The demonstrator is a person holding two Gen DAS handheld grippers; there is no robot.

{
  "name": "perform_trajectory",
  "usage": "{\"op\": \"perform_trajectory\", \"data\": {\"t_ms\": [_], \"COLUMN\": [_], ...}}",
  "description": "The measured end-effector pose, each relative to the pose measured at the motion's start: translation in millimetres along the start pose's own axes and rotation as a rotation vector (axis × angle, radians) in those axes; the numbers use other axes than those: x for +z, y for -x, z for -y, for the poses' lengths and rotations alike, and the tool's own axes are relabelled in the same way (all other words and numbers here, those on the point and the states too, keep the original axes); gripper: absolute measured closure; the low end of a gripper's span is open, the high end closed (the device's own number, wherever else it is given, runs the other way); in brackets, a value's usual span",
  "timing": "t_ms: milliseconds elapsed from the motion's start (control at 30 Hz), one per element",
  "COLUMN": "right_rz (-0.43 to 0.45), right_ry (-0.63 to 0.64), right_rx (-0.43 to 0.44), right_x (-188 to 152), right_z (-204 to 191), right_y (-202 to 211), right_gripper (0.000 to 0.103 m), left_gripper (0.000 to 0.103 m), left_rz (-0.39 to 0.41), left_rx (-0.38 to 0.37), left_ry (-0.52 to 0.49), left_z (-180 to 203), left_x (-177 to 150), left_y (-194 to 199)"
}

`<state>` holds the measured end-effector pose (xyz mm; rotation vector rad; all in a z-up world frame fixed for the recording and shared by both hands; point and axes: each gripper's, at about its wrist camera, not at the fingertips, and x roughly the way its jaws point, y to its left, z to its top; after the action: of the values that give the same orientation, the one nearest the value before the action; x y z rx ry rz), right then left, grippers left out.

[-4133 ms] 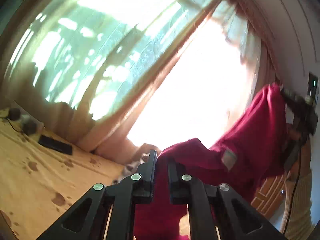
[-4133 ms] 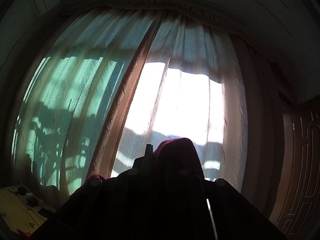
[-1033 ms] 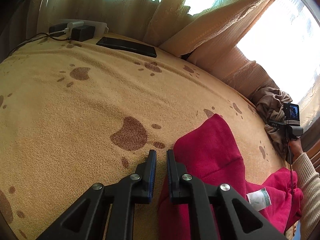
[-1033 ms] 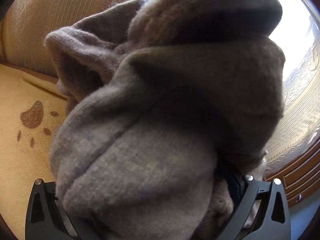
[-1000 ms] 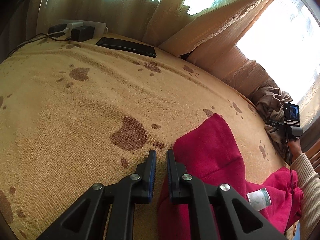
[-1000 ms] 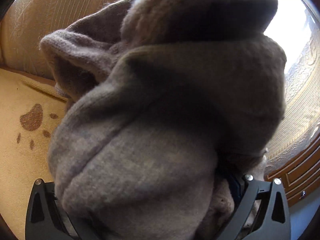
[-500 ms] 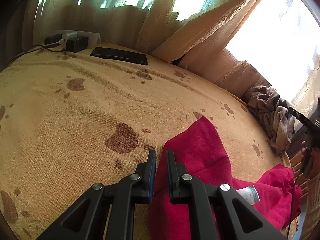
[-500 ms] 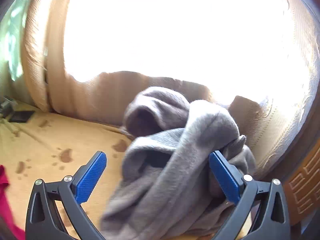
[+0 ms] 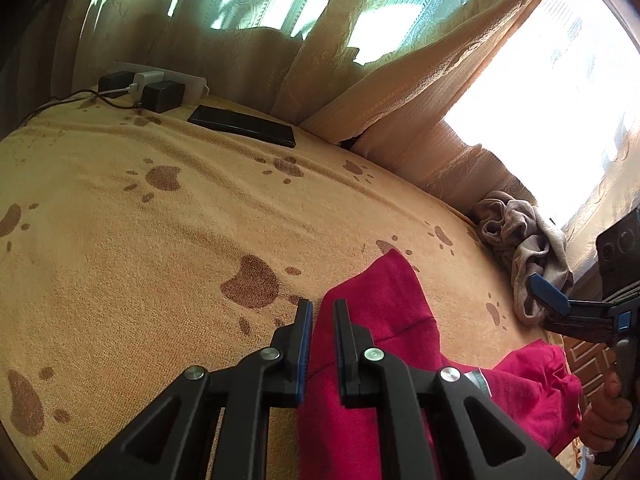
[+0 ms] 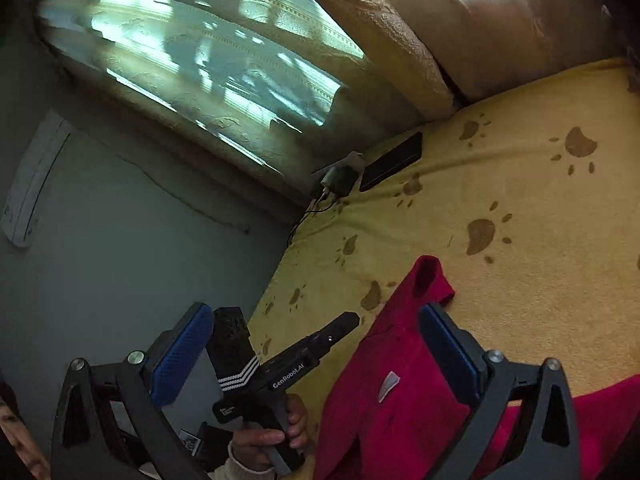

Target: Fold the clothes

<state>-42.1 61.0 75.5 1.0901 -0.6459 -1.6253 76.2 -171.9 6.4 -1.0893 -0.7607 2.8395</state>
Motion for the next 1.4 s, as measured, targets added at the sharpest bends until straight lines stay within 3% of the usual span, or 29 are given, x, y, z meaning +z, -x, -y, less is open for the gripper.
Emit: {"op": "perform_trajectory", "data": {"t_ms": [167,333,400,600,700,833,933,967,1067,1133,1233,1333,1400], "right_rz": [-0.095,-0.134,-0.152,-0.239,-0.28,-0.385,-0.45,-0.441,-0.307,-0.2,-0.015,0.09,0.12], "right_ry": [-0.114,-0.111,-0.12,-0.083,-0.052,0.071,0.217,0.27,0.399,0.406,0.395,0.363,0.326], "right_rx": [-0.039,-0.233,-0.266,-0.121,0.016,0.214,0.248,0.228,0.115,0.089,-0.01,-0.103,-0.121], "right_x": [15,23,22,3,-18,-66,-108,-120,-138,-135,-127,-124,-124], "right_z": [16,30,35,16,-7,-53,-81,-86,-91,-86,-73,-56,-44], "right_y": [-63,-97,-104,-124,-132,-145,-146,-141,-107,-77,-32,-1,12], "right_gripper": [0.0,0.0,0.0,0.0,0.0,0.0,0.0,0.0,0.0,0.0,0.0,0.0,0.0], "left_gripper": [0.092,0.092,0.092,0.092,0.092,0.092,0.092,0.092,0.092,0.092,0.092,0.092,0.092], "left_rz": [0.005,-0.01,0.005,0.211,0.28,0.259,0.201,0.181,0.12,0.08,-0.025,-0.126,-0.173], "left_rx": [0.006,-0.003,0.002,0.121,0.167,0.214,0.196,0.179,0.127,0.092,-0.082,-0.235,-0.258], "left_ry": [0.027,0.089,0.128,0.407,0.458,0.434,0.373,0.345,0.26,0.203,0.17,0.154,0.108], "left_z": [-7,-18,-26,-89,-116,-146,-145,-141,-128,-119,-85,-53,-33], "left_x": [1,2,4,6,4,3,3,3,4,5,14,28,38], "left_y": [3,3,8,54,81,107,108,105,99,95,71,49,35]}}
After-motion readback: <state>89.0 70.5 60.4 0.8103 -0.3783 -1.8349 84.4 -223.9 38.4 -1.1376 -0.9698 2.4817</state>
